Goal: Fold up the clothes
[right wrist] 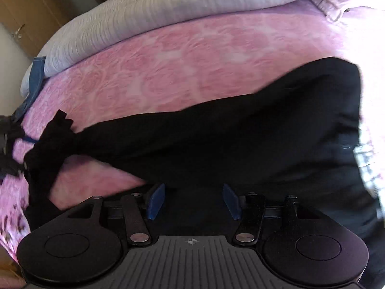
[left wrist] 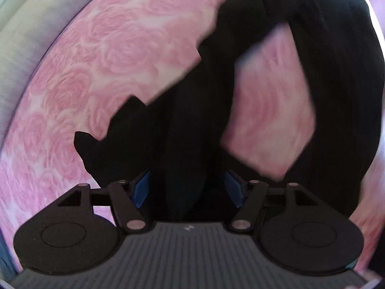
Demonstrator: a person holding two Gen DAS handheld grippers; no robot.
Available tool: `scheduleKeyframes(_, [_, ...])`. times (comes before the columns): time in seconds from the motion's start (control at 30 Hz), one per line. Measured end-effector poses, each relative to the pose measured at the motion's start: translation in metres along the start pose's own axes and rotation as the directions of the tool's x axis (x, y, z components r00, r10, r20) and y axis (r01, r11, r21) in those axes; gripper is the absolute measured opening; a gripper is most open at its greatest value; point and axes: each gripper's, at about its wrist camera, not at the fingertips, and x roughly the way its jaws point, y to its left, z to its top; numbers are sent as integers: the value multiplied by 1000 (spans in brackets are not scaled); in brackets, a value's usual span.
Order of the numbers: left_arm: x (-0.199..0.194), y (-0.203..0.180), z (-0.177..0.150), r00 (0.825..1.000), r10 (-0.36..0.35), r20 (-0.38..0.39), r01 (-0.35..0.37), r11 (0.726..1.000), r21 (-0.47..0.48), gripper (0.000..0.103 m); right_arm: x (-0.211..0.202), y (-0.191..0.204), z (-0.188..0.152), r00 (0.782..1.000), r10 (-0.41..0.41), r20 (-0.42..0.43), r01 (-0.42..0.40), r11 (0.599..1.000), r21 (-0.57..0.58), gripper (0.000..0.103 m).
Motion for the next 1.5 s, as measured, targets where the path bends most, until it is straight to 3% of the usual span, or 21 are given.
scheduleKeyframes(0.07, [5, 1, -9, 1000, -8, 7, 8, 1000, 19, 17, 18, 31, -2, 1000, -12, -24, 13, 1000, 25, 60])
scheduleKeyframes(0.17, [-18, 29, -5, 998, -35, 61, 36, 999, -28, 7, 38, 72, -6, 996, -51, -70, 54, 997, 51, 60])
scheduleKeyframes(0.23, [-45, 63, 5, 990, -77, 115, 89, 991, -100, 7, 39, 94, -7, 996, -48, -77, 52, 997, 54, 60])
scheduleKeyframes(0.33, [-79, 118, 32, 972, -47, 228, 85, 983, -160, 10, 34, 121, -8, 996, -58, -69, 60, 998, 16, 60])
scheduleKeyframes(0.4, [-85, 151, 53, 960, -2, 279, 61, 977, -204, 28, 32, 129, -9, 995, -69, -66, 70, 997, 12, 60])
scheduleKeyframes(0.43, [-86, 165, 62, 955, 18, 295, 52, 972, -229, 50, 30, 131, -10, 995, -74, -65, 76, 997, 21, 60])
scheduleKeyframes(0.47, [-83, 176, 69, 955, 32, 296, 44, 969, -244, 55, 29, 131, -10, 995, -79, -65, 81, 996, 33, 60])
scheduleKeyframes(0.53, [-78, 188, 75, 956, 63, 285, 12, 967, -255, 55, 29, 127, -10, 993, -92, -70, 96, 994, 54, 61])
scheduleKeyframes(0.63, [-67, 193, 53, 967, 114, 227, -42, 952, -302, 53, 31, 125, -10, 993, -91, -75, 95, 994, 56, 61])
scheduleKeyframes(0.77, [-49, 207, 7, 982, 162, 100, -110, 911, -397, 47, 41, 142, -8, 996, 39, -74, -37, 999, 25, 62])
scheduleKeyframes(0.87, [-49, 216, -27, 986, 165, 33, -132, 881, -455, 47, 63, 175, -3, 987, 141, -82, -147, 987, -68, 67])
scheduleKeyframes(1.0, [-59, 217, -52, 993, 111, 47, -71, 851, -520, 48, 102, 214, 10, 977, 189, -96, -204, 961, -187, 75])
scheduleKeyframes(1.13, [-44, 198, -75, 998, 15, 60, 21, 829, -558, 61, 142, 234, 21, 960, 238, -147, -263, 947, -185, 75])
scheduleKeyframes(1.17, [-34, 191, -78, 999, -11, 49, 37, 826, -562, 62, 150, 236, 23, 950, 266, -165, -292, 943, -160, 74])
scheduleKeyframes(1.2, [-23, 185, -82, 999, -34, 38, 49, 825, -563, 62, 157, 239, 24, 940, 284, -190, -313, 939, -145, 63])
scheduleKeyframes(1.23, [-11, 180, -84, 998, -54, 25, 59, 824, -563, 62, 165, 244, 24, 928, 298, -224, -334, 931, -148, 13])
scheduleKeyframes(1.27, [0, 176, -86, 997, -71, 13, 66, 822, -566, 62, 169, 253, 22, 914, 313, -258, -363, 916, -174, 0])
scheduleKeyframes(1.33, [14, 170, -91, 996, -90, 16, 81, 802, -592, 62, 169, 275, 11, 884, 343, -319, -427, 870, -247, 0])
scheduleKeyframes(1.43, [27, 169, -95, 992, -117, 40, 114, 742, -660, 63, 149, 308, -14, 825, 390, -408, -532, 780, -329, 0])
scheduleKeyframes(1.5, [34, 170, -96, 992, -121, 40, 115, 706, -699, 64, 135, 317, -34, 782, 408, -471, -585, 741, -330, 0])
